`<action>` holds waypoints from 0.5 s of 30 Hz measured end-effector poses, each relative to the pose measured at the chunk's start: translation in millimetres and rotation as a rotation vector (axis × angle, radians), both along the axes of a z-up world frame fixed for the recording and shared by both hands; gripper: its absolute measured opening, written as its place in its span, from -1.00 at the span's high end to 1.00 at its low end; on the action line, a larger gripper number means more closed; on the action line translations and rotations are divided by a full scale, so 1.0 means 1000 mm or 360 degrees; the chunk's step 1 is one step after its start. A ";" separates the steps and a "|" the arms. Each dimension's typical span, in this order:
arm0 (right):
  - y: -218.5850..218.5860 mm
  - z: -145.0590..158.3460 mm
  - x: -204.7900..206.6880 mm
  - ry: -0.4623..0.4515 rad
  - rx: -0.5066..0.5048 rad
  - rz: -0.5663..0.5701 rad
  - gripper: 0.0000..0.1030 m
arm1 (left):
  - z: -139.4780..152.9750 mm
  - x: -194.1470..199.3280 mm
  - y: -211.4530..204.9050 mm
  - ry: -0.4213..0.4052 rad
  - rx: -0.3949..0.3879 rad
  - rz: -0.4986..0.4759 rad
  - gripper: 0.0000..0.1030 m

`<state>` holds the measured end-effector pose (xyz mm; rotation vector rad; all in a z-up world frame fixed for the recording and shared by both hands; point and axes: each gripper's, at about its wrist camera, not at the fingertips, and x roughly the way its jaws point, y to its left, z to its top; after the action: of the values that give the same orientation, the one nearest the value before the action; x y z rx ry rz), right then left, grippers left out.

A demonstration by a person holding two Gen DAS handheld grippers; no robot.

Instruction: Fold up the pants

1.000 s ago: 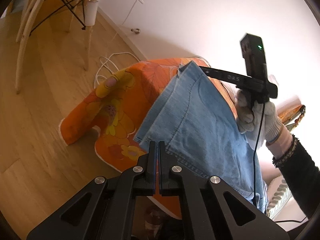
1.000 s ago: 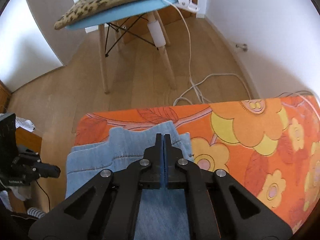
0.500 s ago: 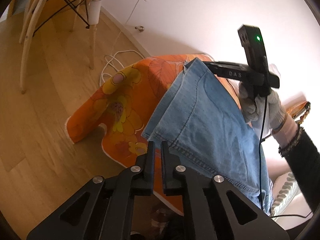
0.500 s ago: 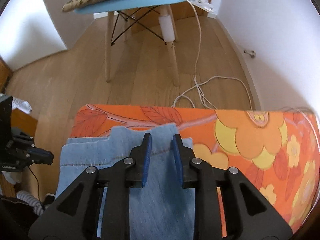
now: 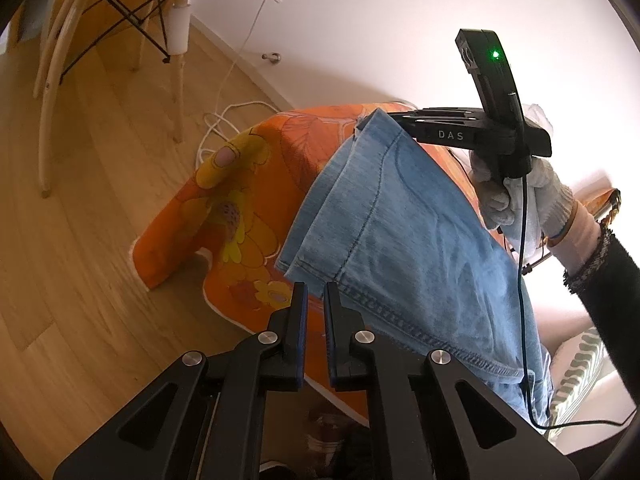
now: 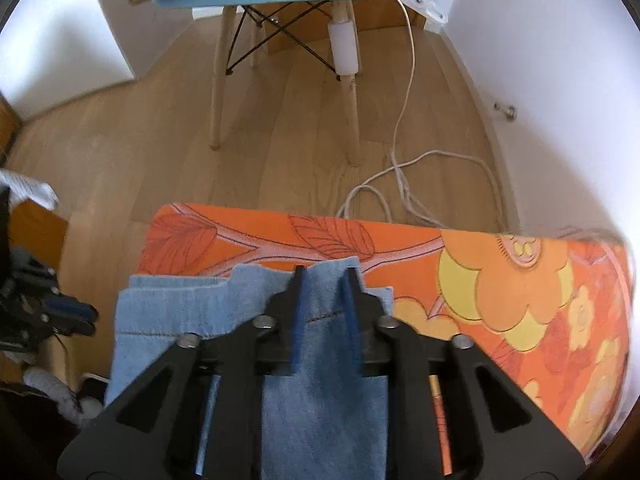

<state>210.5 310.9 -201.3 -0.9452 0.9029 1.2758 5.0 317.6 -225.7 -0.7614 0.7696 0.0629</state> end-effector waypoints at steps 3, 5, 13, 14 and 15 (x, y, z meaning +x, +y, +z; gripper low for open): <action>-0.007 0.009 -0.003 -0.0040 0.0046 -0.0003 0.94 | 0.001 0.000 -0.001 -0.0003 0.0020 -0.0009 0.87; -0.016 0.019 0.001 -0.0025 0.0113 -0.0055 0.94 | 0.001 -0.001 -0.001 -0.0004 0.0025 -0.0004 0.87; -0.025 0.023 0.029 0.0120 0.0145 -0.0177 0.86 | -0.002 0.002 -0.001 0.0003 0.0016 -0.0011 0.87; -0.022 0.018 0.026 0.0109 0.0117 -0.0146 0.63 | -0.001 0.002 -0.002 0.0004 0.0023 -0.0016 0.87; -0.020 0.015 0.023 0.0089 0.0103 -0.0134 0.44 | -0.001 0.002 -0.002 0.0006 0.0026 -0.0020 0.87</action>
<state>233.6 290.5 -186.6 -0.8160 0.9300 1.2570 6.6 315.7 -227.2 -0.7412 0.7765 0.0595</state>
